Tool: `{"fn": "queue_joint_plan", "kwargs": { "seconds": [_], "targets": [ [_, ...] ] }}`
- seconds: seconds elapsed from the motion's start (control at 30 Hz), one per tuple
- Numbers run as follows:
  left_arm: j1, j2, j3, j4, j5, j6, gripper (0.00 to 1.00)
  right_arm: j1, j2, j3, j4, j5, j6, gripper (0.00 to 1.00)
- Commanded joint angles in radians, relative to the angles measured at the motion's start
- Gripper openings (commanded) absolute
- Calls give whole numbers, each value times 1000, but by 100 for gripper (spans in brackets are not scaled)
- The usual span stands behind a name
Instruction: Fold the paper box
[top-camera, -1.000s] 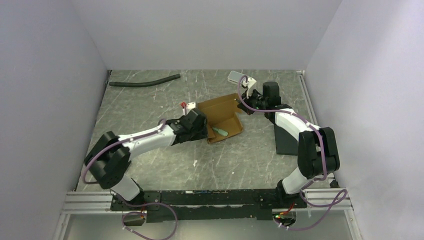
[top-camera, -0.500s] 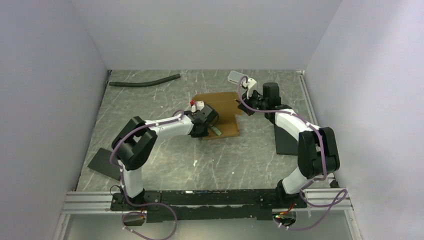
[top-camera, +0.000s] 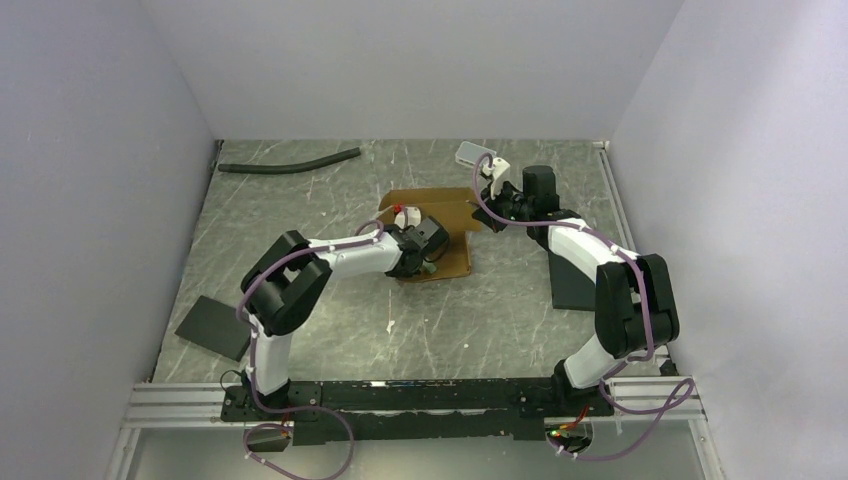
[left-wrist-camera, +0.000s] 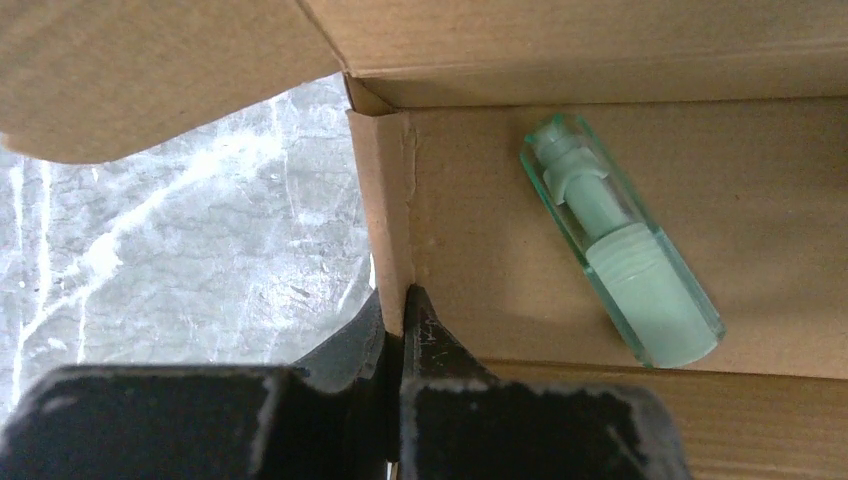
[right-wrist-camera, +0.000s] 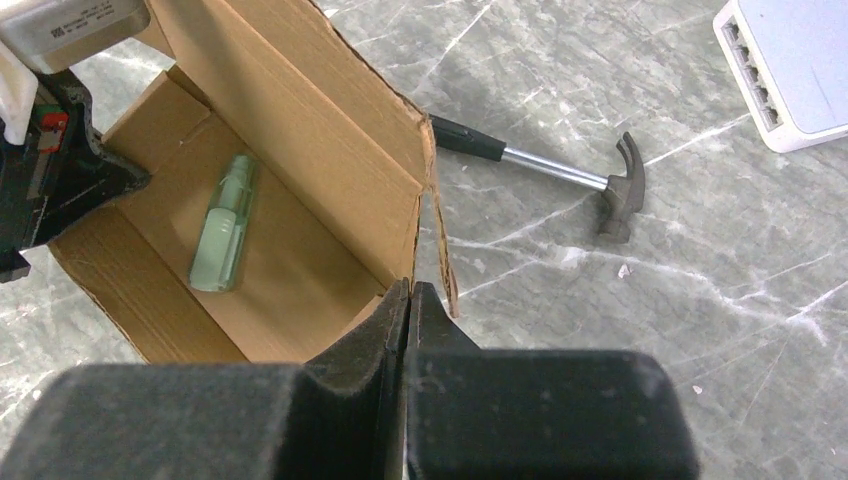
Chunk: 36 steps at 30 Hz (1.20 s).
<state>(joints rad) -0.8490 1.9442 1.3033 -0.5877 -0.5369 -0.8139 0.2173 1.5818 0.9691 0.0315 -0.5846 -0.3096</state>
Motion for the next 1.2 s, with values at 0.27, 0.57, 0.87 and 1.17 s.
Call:
{"fn": "queue_joint_plan", "kwargs": {
  "seconds": [0.27,0.57,0.87,1.17],
  "targets": [
    [-18,-111,24,-22,-58,53,50,5,-33,-1,48,-16,-3,0],
    [-18,-363,-125,127,53,179,70,5,-35,-3,45,-17,-11,0],
    [176,-606,-447,487,419,351,74,7,-32,-3,43,-22,-16,0],
    [194,-395,-368,577,453,318,74,6,-34,-3,43,-21,-14,0]
  ]
}}
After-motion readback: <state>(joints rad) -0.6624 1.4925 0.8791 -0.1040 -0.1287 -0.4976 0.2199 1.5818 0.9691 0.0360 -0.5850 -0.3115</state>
